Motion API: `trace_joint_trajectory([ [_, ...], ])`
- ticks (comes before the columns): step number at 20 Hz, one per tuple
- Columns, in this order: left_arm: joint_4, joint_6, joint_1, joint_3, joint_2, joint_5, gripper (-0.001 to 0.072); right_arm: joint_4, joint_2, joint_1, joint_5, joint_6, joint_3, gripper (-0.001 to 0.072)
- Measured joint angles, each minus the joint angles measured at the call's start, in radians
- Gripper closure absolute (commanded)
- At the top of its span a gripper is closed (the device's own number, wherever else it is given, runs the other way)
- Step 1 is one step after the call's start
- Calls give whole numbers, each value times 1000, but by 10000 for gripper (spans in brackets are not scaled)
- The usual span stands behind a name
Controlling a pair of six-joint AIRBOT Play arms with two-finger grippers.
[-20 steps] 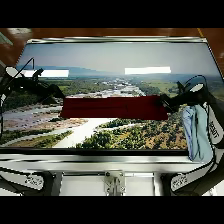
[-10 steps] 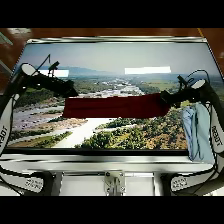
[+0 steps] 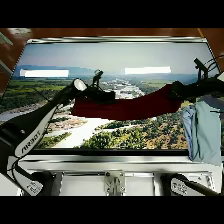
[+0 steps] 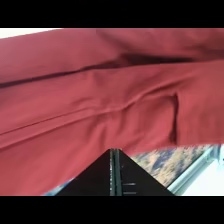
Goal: Fold the shirts.
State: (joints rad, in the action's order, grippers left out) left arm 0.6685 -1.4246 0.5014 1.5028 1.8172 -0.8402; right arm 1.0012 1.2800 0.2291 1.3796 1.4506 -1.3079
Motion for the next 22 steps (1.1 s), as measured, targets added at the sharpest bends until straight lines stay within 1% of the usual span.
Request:
trace_joint_trajectory([
  [4,-90,11,122,45,83,41,670,2,-101,0,39,32,0,652],
  [7,-186,24,200,75,151,43,670,2,-139,-6,48,56,0,652],
  [9,-235,42,220,92,185,39,672,1,-151,-33,47,64,0,652],
  [11,-259,58,199,100,193,40,674,2,-157,-78,20,73,0,652],
  [13,-222,56,139,105,169,31,674,2,-158,-136,-28,82,0,652],
  [15,-120,18,48,107,109,14,674,1,-143,-203,-92,93,0,652],
  [16,-54,-4,-5,107,71,-15,674,2,-128,-235,-120,101,0,652],
  [19,135,-66,-190,109,-86,-68,673,-2,-47,-362,-218,117,0,652],
  [22,230,-94,-368,109,-274,-101,672,-42,72,-516,-401,126,0,652],
])
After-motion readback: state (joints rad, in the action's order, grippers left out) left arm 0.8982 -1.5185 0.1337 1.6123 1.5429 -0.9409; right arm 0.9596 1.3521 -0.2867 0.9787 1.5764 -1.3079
